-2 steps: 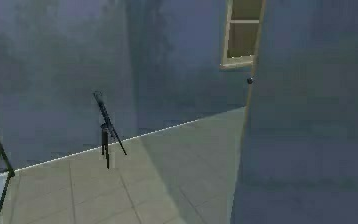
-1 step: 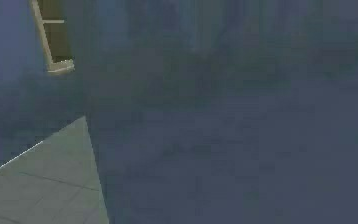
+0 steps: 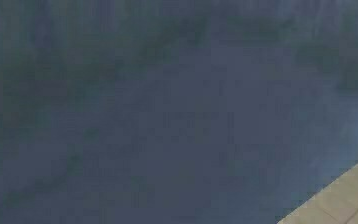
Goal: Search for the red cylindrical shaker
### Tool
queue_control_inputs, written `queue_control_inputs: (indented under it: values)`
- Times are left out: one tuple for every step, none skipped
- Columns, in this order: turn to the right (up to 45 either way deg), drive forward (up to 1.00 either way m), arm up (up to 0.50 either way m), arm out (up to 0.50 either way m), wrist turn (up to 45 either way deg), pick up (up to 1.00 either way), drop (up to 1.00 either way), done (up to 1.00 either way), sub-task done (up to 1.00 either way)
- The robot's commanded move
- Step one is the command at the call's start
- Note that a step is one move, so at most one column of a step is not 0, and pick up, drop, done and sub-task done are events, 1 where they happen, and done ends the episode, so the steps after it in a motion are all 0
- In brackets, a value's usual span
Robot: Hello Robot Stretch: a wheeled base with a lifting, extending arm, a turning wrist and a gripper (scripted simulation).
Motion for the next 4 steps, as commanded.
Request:
queue_control_inputs:
  values:
    - [45.0, 0.0, 0.0, 0.0, 0.0, 0.0, 0.0, 0.0, 0.0]
    - [18.0, 0.0, 0.0, 0.0, 0.0, 0.0, 0.0, 0.0, 0.0]
    - [0.0, 1.0, 0.0, 0.0, 0.0, 0.0, 0.0, 0.0, 0.0]
    - [6.0, 0.0, 0.0, 0.0, 0.0, 0.0, 0.0, 0.0, 0.0]
